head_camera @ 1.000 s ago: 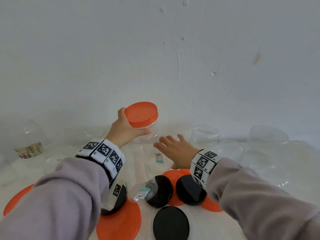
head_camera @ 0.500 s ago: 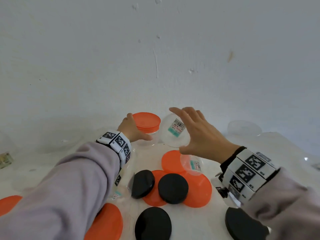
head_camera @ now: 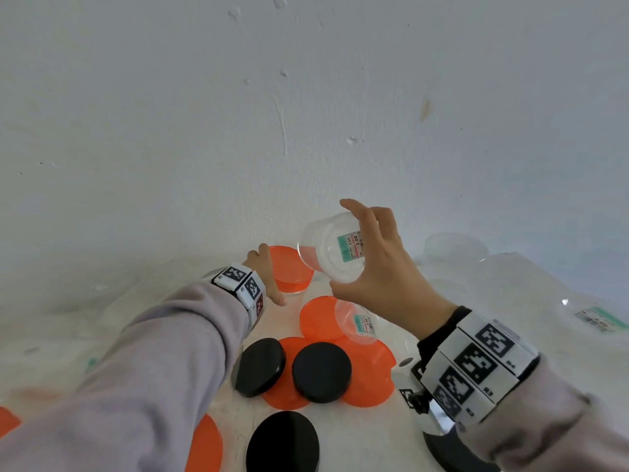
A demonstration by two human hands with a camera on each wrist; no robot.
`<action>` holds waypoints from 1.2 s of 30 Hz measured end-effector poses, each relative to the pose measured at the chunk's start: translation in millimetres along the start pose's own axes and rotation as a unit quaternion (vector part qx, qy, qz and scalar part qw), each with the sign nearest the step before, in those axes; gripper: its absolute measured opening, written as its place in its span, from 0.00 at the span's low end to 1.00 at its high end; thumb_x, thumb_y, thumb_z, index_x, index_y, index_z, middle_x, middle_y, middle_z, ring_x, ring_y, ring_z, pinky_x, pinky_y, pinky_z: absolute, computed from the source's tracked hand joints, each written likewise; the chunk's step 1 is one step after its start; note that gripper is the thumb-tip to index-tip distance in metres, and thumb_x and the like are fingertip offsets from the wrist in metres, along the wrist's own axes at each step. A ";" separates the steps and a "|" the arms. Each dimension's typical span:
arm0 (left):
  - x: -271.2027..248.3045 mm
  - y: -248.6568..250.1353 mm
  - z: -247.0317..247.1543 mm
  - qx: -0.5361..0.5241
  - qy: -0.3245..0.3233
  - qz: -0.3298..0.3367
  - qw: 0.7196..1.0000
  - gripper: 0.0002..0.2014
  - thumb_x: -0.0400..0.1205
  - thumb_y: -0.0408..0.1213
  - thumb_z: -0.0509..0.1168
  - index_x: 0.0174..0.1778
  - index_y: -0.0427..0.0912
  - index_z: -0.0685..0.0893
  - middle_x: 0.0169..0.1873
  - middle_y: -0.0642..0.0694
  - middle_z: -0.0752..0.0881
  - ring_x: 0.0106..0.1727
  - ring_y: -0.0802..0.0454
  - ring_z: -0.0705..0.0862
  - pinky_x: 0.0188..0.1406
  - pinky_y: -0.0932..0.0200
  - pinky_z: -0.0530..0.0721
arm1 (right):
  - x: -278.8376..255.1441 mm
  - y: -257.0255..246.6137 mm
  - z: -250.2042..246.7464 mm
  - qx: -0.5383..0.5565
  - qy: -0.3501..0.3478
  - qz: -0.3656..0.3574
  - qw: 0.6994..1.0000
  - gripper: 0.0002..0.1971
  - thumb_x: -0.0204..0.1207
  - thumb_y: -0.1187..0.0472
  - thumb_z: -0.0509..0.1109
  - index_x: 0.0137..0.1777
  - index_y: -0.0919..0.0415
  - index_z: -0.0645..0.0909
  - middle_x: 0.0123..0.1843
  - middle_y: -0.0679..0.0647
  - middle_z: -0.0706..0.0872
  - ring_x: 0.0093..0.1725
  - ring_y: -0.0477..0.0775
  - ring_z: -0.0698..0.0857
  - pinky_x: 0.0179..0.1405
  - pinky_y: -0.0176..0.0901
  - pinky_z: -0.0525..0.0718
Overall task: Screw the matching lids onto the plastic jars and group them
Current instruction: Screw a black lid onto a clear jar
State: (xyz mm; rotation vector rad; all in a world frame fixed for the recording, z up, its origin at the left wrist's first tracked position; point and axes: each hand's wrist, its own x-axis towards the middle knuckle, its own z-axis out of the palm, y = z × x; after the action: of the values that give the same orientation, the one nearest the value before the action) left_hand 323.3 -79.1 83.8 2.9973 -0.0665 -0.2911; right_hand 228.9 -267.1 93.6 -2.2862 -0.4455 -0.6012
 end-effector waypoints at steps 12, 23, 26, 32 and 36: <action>-17.2 2.4 7.8 0.045 -0.011 -0.037 0.998 0.54 0.75 0.54 0.73 0.81 0.30 0.45 0.77 0.33 0.62 0.75 0.39 0.70 0.69 0.48 0.73 | -13.4 2.8 -6.4 -0.012 0.039 0.034 0.999 0.46 0.58 0.59 0.83 0.74 0.53 0.60 0.60 0.43 0.63 0.61 0.47 0.64 0.47 0.24 0.67; -58.3 -0.1 20.8 0.108 -0.108 0.079 0.985 0.51 0.74 0.58 0.71 0.84 0.43 0.49 0.81 0.39 0.53 0.79 0.39 0.62 0.73 0.43 0.70 | -32.7 8.1 -13.5 0.091 0.060 0.129 0.986 0.44 0.61 0.56 0.83 0.70 0.39 0.59 0.61 0.48 0.62 0.51 0.37 0.72 0.34 0.15 0.74; -69.9 -1.6 26.4 0.109 -0.115 0.098 0.982 0.51 0.73 0.56 0.73 0.84 0.45 0.49 0.82 0.39 0.49 0.80 0.38 0.60 0.74 0.41 0.69 | -39.4 6.8 -17.5 0.117 0.080 0.166 0.976 0.40 0.61 0.51 0.83 0.65 0.37 0.59 0.61 0.48 0.63 0.49 0.36 0.72 0.31 0.19 0.76; -82.6 -9.5 39.0 0.139 -0.135 0.128 0.973 0.42 0.73 0.49 0.76 0.78 0.39 0.63 0.76 0.42 0.68 0.74 0.44 0.70 0.70 0.50 0.74 | -50.2 3.3 -26.1 0.230 0.097 0.255 0.934 0.36 0.62 0.44 0.81 0.65 0.48 0.65 0.53 0.52 0.75 0.51 0.50 0.79 0.56 0.53 0.84; -82.3 -14.4 48.7 0.213 -0.127 0.125 0.961 0.39 0.73 0.45 0.77 0.77 0.39 0.68 0.74 0.42 0.73 0.73 0.45 0.74 0.71 0.52 0.73 | -61.5 -0.1 -28.1 0.290 0.056 0.289 0.911 0.41 0.55 0.40 0.81 0.65 0.55 0.69 0.48 0.55 0.79 0.49 0.52 0.81 0.60 0.54 0.81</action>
State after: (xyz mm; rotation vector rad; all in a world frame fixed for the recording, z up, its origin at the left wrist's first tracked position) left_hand 233.6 -66.3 50.0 3.2930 -0.6004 -0.7108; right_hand 169.6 -295.7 78.4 -1.6733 0.1157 -0.2438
